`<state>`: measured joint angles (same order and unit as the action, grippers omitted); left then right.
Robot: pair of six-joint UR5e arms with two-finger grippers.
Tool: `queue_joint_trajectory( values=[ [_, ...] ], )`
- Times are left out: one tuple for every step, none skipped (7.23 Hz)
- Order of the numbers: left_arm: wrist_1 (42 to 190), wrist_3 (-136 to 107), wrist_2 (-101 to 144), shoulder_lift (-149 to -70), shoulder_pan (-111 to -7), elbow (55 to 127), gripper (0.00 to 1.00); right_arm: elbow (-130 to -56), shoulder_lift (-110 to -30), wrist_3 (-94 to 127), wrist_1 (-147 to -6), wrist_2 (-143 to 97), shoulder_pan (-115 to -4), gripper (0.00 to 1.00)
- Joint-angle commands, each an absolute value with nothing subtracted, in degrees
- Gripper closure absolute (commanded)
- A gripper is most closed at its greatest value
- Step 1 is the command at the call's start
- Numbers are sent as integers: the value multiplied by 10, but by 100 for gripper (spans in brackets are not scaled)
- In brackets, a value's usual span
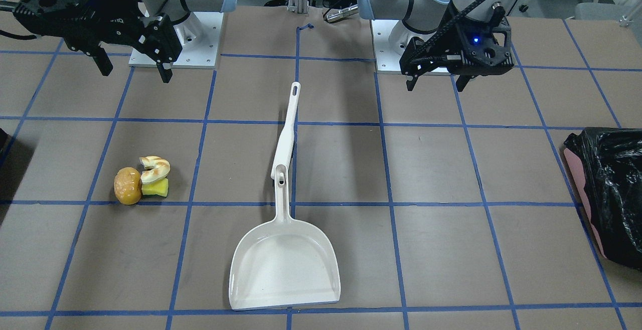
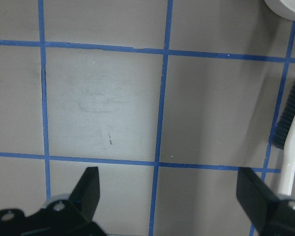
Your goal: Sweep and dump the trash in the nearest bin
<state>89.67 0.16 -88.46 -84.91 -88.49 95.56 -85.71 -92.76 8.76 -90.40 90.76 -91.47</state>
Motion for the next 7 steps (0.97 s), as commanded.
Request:
queue_joint_trajectory(
  values=[
    [898, 7, -849, -858, -884, 955, 0, -859, -928, 90, -892, 911, -915, 0],
    [894, 7, -852, -862, -884, 955, 0, -859, -925, 93, -879, 907, -915, 0],
    [893, 7, -856, -862, -886, 955, 0, -859, -919, 91, -879, 902, -915, 0],
    [894, 6, -857, -860, -886, 955, 0, -854, -894, 90, -882, 877, -916, 0],
    [895, 7, -858, -858, -886, 956, 0, -854, -857, 90, -914, 826, -915, 0],
    [898, 7, -859, -847, -886, 957, 0, -854, -806, 84, -969, 832, -916, 0],
    [902, 7, -860, -846, -887, 958, 0, -837, -768, 82, -972, 845, -918, 0]
  ],
)
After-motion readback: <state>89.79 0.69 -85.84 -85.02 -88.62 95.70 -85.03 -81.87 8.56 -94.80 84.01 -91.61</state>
